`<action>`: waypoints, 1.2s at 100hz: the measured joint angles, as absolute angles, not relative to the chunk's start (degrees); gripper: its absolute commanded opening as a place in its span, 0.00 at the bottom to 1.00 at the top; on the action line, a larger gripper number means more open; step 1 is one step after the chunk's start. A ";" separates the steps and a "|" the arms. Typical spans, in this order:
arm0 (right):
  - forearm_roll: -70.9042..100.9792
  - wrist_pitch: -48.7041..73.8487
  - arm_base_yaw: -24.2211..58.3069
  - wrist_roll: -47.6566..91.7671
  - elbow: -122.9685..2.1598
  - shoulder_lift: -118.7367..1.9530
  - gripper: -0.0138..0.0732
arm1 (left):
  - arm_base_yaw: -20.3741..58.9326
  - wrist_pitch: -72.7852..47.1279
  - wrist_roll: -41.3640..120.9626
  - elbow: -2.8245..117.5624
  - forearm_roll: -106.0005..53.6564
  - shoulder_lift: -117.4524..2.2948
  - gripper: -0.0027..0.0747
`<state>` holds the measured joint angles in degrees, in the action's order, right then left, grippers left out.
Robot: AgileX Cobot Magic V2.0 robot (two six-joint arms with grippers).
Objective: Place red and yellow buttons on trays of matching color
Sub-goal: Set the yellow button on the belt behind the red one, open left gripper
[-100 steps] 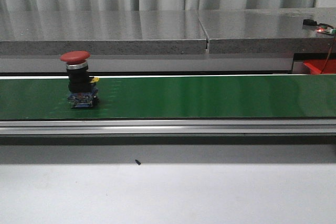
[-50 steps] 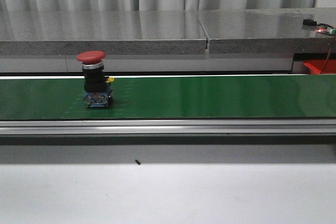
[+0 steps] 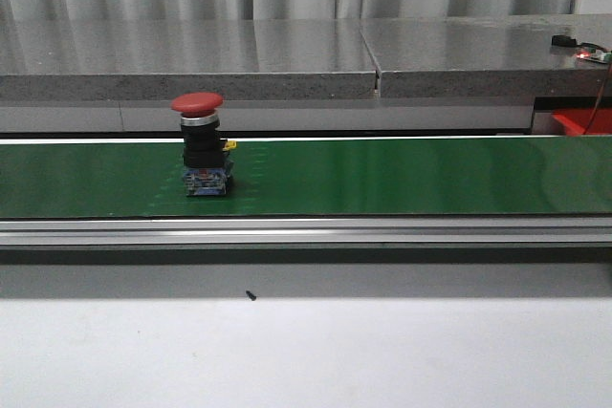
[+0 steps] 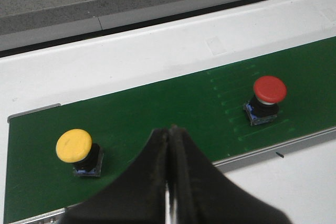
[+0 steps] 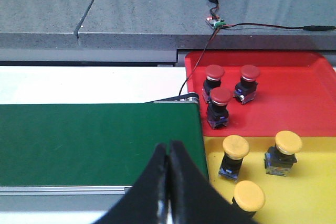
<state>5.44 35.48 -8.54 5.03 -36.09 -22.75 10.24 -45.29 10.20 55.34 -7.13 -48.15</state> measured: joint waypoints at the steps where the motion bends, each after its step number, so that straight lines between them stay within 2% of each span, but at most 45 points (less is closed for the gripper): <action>1: 5.44 35.48 -8.54 5.03 -36.09 -22.75 0.08 | 10.24 -45.29 10.20 55.00 -7.13 -47.86 0.01; 58: 5.11 34.29 -8.54 5.03 -36.09 -22.75 0.08 | 10.28 -46.89 10.20 43.78 -10.37 -24.96 0.01; 88: 9.23 36.48 -5.61 5.03 -36.22 -24.73 0.08 | 10.28 -47.22 10.20 43.07 -10.50 -22.56 0.01; 120: 9.31 42.83 0.79 6.07 -44.74 -38.34 0.10 | 10.28 -47.22 10.20 43.07 -10.50 -22.56 0.01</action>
